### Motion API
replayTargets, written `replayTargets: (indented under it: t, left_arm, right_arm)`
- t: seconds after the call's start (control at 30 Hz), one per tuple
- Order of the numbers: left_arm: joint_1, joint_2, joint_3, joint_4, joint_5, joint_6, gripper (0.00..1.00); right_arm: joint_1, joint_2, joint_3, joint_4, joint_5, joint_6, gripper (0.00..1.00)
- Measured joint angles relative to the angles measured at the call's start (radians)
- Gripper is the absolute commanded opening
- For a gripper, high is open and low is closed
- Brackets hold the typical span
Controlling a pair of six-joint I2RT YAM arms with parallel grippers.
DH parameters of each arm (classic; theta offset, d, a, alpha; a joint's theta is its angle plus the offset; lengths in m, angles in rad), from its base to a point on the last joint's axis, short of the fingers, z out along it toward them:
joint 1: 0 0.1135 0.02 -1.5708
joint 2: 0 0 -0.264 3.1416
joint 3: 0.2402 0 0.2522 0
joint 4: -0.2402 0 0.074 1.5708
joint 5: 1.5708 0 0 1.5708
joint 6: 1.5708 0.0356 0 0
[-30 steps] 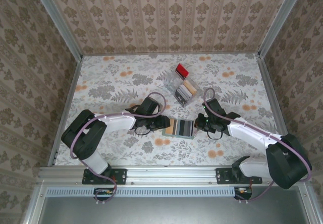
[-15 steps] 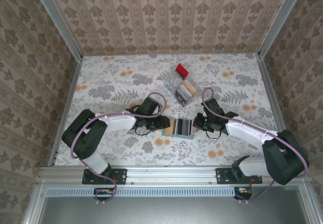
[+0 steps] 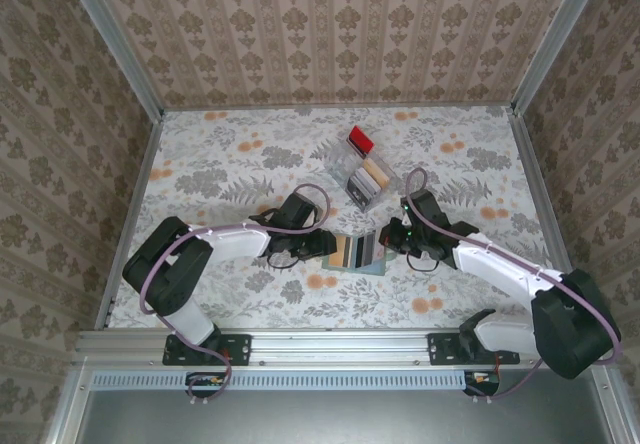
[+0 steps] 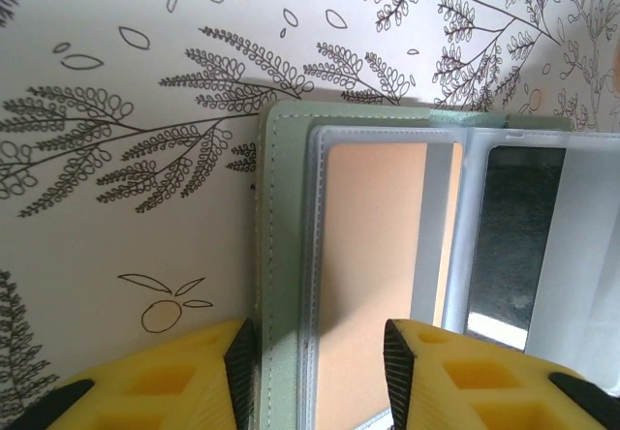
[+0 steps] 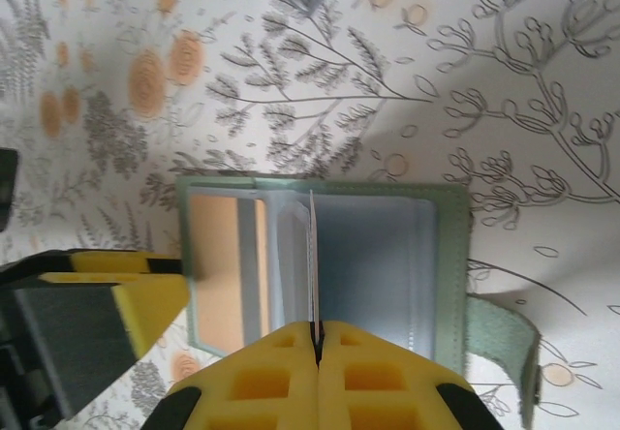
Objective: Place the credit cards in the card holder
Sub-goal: Flip over the card slot in the card holder.
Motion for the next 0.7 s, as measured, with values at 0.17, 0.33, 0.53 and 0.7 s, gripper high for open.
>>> replayTargets:
  t: [0.17, 0.33, 0.53, 0.7]
  left_arm:
    - [0.000, 0.000, 0.000, 0.000, 0.000, 0.000, 0.39]
    - [-0.001, -0.003, -0.004, 0.015, -0.002, -0.004, 0.38]
    - [-0.008, -0.111, -0.059, 0.022, -0.068, -0.031, 0.58]
    - [-0.006, -0.205, -0.081, 0.025, -0.127, -0.040, 0.59]
  right_arm:
    - [0.018, 0.000, 0.016, 0.005, -0.024, 0.004, 0.03]
    - [0.057, 0.069, 0.054, 0.040, -0.046, 0.020, 0.02]
    - [0.102, 0.150, 0.089, 0.077, -0.044, 0.027, 0.01]
    - [0.075, 0.124, 0.062, 0.087, -0.023, 0.030, 0.01]
